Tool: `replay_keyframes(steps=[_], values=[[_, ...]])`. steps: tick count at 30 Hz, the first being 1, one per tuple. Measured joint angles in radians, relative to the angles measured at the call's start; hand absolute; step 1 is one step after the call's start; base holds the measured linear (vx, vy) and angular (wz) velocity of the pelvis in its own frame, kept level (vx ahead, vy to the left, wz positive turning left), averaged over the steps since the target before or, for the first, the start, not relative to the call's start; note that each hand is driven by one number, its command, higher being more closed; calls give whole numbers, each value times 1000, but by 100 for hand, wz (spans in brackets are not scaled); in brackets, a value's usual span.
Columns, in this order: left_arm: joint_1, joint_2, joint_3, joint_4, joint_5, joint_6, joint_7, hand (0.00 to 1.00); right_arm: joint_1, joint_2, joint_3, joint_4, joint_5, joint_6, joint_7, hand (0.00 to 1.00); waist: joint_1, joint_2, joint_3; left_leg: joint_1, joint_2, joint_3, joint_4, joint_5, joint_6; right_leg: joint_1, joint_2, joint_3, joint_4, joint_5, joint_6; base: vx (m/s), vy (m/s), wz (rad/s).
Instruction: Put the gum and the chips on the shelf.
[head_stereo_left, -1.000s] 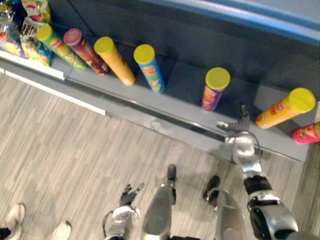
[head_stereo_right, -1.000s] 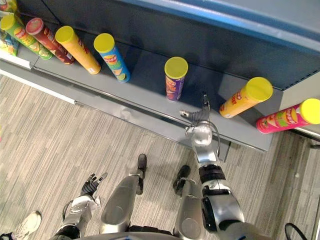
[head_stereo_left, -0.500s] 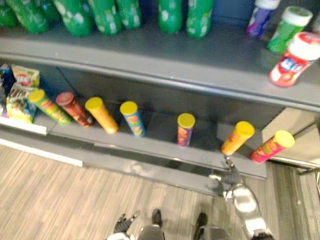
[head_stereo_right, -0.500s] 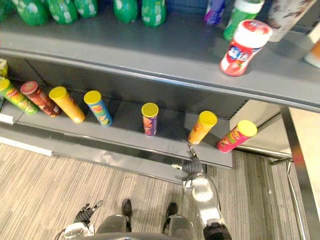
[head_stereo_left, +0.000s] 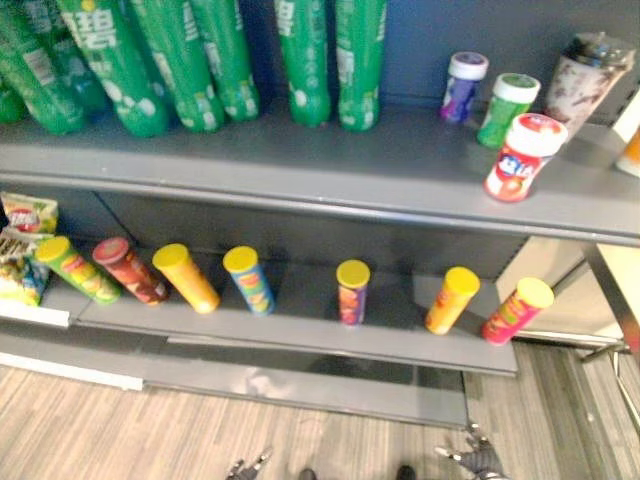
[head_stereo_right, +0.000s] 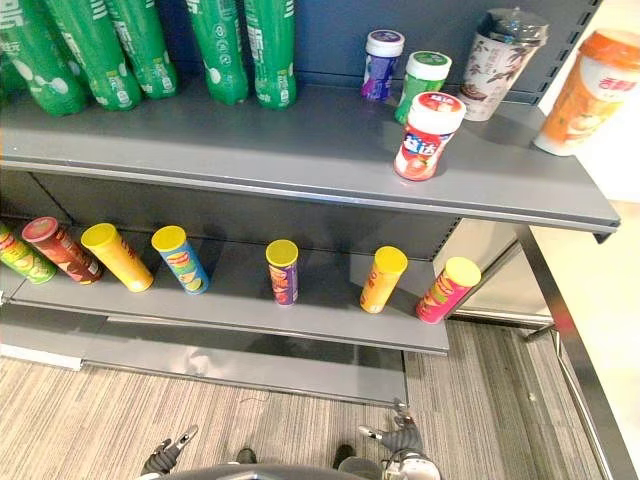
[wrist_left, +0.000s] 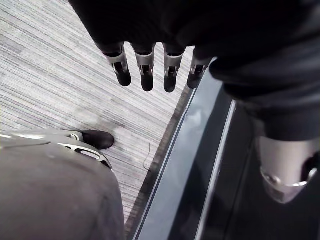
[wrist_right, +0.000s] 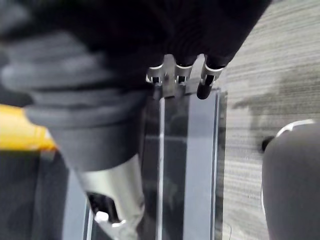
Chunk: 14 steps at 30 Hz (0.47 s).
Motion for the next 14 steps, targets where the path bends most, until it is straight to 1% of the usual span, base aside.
replay_keyframes(steps=[1,3,4,6,8,11,14], values=[[0,0,0,11,0,1,1,0,-5,-4,-32,52,-1,6,-16,0,0,5,-4,1,0,0,0,-1,0,1,0,0,-6,0,0,17,8,5],[1,-5,3,23,-2,1,2,0,-11,-3,-90,147,1,14,-37,0,2,2,-9,13,-1,1,-2,-4,0,12,1,0,-12,0,1,0,0,0],[5,-8,26,27,-4,2,3,0,-11,-5,-145,220,33,25,-44,0,-1,10,-12,14,-1,2,-2,-7,2,18,1,0,-18,1,2,11,7,-4],[7,-17,39,42,-8,2,3,0,-9,-4,-174,274,76,43,-44,0,-7,13,-16,14,-1,2,-3,-10,2,21,2,1,-27,3,5,10,4,-5],[8,-17,40,54,-11,5,2,0,-8,-4,-190,288,112,52,-42,0,-20,18,-17,15,-2,4,-5,-11,2,20,2,5,-27,6,3,31,5,-8],[8,-16,42,60,-12,14,2,0,-13,-7,-195,311,119,60,-41,0,-20,19,-19,22,-2,7,-4,-11,2,22,3,10,-28,7,4,16,3,-5],[8,-18,49,64,-10,15,3,0,-31,-5,-242,342,142,63,-41,0,-19,23,-21,31,-3,7,-4,-14,1,36,4,9,-35,8,4,43,4,2]])
